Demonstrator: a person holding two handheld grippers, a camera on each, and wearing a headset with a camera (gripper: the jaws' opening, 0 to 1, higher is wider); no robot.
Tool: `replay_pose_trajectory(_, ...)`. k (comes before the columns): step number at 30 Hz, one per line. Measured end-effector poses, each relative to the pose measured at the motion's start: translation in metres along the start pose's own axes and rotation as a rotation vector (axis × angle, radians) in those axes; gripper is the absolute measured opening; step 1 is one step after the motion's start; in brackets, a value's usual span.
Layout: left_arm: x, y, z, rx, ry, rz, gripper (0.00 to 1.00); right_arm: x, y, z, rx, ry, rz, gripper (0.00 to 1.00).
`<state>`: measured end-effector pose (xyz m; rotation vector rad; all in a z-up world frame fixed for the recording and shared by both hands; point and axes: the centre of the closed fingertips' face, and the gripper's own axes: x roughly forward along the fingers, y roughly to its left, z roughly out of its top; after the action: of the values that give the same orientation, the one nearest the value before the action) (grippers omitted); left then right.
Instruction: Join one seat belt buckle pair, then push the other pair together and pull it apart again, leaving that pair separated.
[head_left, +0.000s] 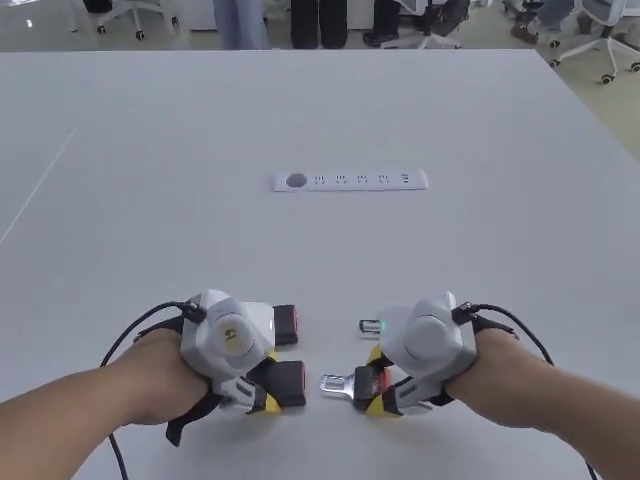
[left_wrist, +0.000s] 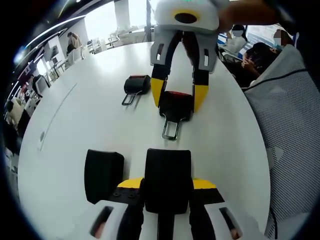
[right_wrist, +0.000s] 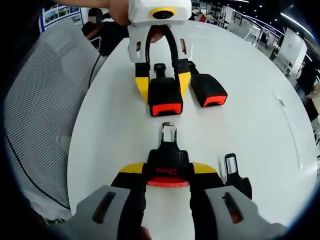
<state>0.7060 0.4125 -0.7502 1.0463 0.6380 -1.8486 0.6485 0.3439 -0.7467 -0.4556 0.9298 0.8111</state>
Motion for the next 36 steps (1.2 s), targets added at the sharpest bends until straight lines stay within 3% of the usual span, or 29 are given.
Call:
replay_pose_trajectory(21,0.0,-0.001,-0.001,-0.002,0.001,-0.001,0.34,0.015,0.001,0.028,-0.116,0.009,0.013,0.31)
replay_pose_trajectory(26,0.0,-0.001,0.0,0.002,-0.005,-0.004,0.34,0.015,-0.001,0.027,-0.086,0.002,0.036,0.31)
replay_pose_trajectory(29,0.0,-0.002,0.0,0.019,-0.001,-0.012,0.34,0.016,0.0,0.027,-0.106,-0.002,0.051,0.31)
replay_pose_trajectory(36,0.0,-0.001,-0.001,0.032,-0.002,-0.021,0.33,0.018,-0.003,0.029,-0.102,0.014,0.043,0.29)
